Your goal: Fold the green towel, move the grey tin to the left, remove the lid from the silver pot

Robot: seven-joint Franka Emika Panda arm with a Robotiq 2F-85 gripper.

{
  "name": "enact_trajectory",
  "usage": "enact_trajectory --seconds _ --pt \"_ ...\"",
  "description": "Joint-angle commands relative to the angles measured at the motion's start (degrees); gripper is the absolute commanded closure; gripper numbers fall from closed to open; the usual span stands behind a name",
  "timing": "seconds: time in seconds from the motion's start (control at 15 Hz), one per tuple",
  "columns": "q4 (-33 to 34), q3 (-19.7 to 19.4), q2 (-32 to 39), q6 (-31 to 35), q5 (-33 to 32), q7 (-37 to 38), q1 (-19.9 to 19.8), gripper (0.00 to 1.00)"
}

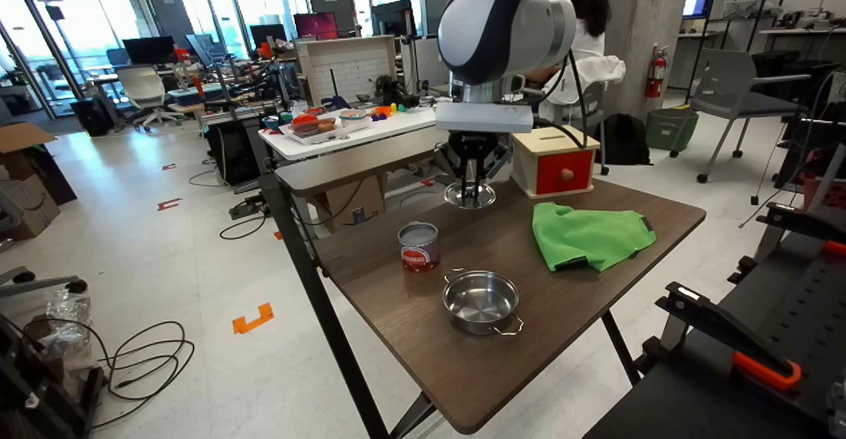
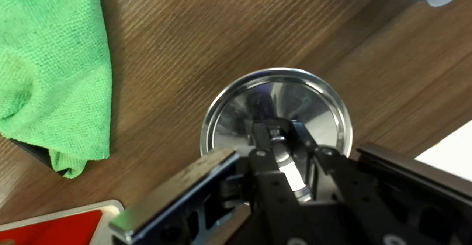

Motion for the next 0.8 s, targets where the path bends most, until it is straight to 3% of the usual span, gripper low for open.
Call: enact_trajectory --seconds 0.0,0.73 --pt "5.0 -0.2 3.9 -3.0 0.3 1.0 0.2 0.95" --pt "9.7 0.3 9.3 -5.3 0.2 1.6 1.1 0.95"
